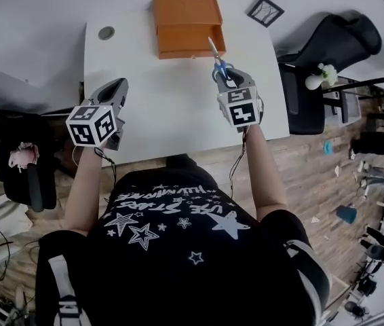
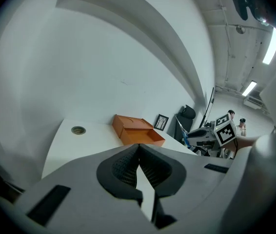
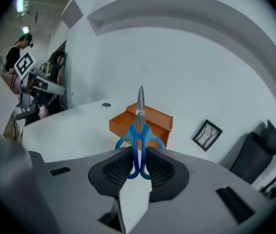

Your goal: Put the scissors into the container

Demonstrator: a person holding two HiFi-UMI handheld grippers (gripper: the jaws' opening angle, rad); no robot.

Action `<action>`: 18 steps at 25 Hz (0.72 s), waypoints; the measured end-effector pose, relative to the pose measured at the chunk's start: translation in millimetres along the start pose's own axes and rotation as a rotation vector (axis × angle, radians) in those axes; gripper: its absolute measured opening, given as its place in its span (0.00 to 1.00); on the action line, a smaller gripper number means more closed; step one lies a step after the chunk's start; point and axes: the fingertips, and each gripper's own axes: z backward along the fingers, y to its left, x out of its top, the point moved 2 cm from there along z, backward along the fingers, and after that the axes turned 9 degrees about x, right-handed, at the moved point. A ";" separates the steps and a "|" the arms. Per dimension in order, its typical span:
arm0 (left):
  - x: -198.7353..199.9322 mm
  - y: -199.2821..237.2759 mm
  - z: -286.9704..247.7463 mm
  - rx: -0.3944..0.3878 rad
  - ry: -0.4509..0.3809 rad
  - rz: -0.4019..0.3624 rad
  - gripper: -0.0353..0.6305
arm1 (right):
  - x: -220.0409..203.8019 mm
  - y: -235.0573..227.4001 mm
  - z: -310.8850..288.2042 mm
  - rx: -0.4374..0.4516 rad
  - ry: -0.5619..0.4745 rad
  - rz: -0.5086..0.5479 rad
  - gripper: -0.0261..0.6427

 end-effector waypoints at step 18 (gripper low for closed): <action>36.7 -16.6 -94.5 0.145 -0.003 0.042 0.08 | 49.9 -82.4 -140.7 0.229 0.223 0.777 0.18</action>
